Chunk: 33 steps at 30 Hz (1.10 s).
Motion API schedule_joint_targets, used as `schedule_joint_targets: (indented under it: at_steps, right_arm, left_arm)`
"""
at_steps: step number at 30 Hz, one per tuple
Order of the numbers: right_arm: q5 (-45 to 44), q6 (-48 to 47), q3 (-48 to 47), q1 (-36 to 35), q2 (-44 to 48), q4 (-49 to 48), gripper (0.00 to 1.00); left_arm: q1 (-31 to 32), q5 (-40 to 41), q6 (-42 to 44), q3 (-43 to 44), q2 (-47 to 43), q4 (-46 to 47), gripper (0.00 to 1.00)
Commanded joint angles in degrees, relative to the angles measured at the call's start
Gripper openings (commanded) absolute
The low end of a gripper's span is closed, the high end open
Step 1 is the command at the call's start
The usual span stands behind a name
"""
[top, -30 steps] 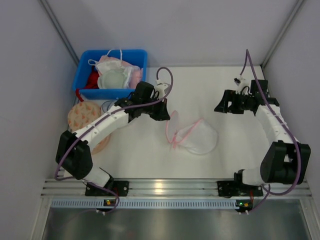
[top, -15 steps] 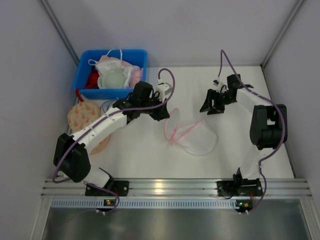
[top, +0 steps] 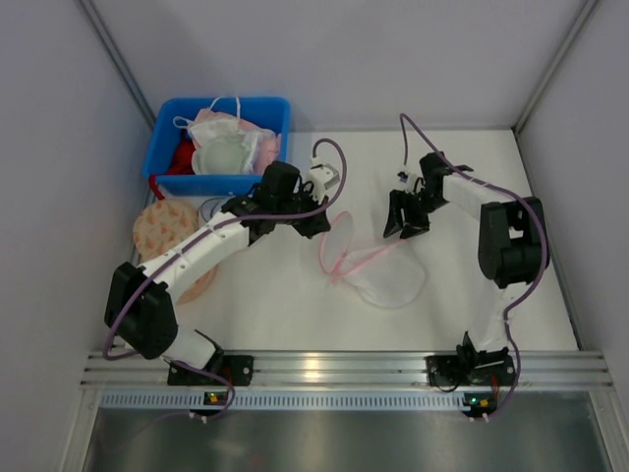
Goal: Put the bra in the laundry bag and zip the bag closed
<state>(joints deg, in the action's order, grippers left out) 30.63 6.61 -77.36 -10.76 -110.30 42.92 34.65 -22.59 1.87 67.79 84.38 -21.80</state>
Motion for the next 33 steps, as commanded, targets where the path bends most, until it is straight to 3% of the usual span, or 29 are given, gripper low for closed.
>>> schedule_joint_targets:
  at_steps: [1,9,19,26,27,30,33]
  right_arm:
    - [-4.88,-0.72,-2.27,-0.22,2.46,2.26,0.59]
    - [-9.89,-1.34,-5.69,-0.13,4.22,6.64,0.61]
    - [-3.74,-2.57,-3.85,-0.13,-0.70,10.52,0.57]
    - [2.04,-4.23,-5.69,-0.13,-2.20,12.88,0.27]
    - [3.11,-4.76,-6.91,-0.05,-2.63,13.68,0.17]
    - [5.05,-5.47,-9.02,0.57,-1.59,14.57,0.00]
    - [6.63,-5.03,-11.13,2.50,1.56,13.78,0.00]
  left_arm:
    - [0.24,0.26,1.73,-0.64,-3.17,3.08,0.00]
    - [0.24,0.26,1.91,-1.52,-3.70,2.99,0.00]
    - [0.24,0.62,1.91,-1.34,-3.61,3.26,0.00]
    - [0.24,0.88,1.39,-1.00,-3.61,3.26,0.00]
    - [0.24,1.49,0.77,-0.64,-3.35,3.26,0.00]
    - [0.24,2.11,-1.51,0.93,-3.08,3.26,0.00]
    - [0.15,3.51,-3.71,2.43,-3.43,3.17,0.00]
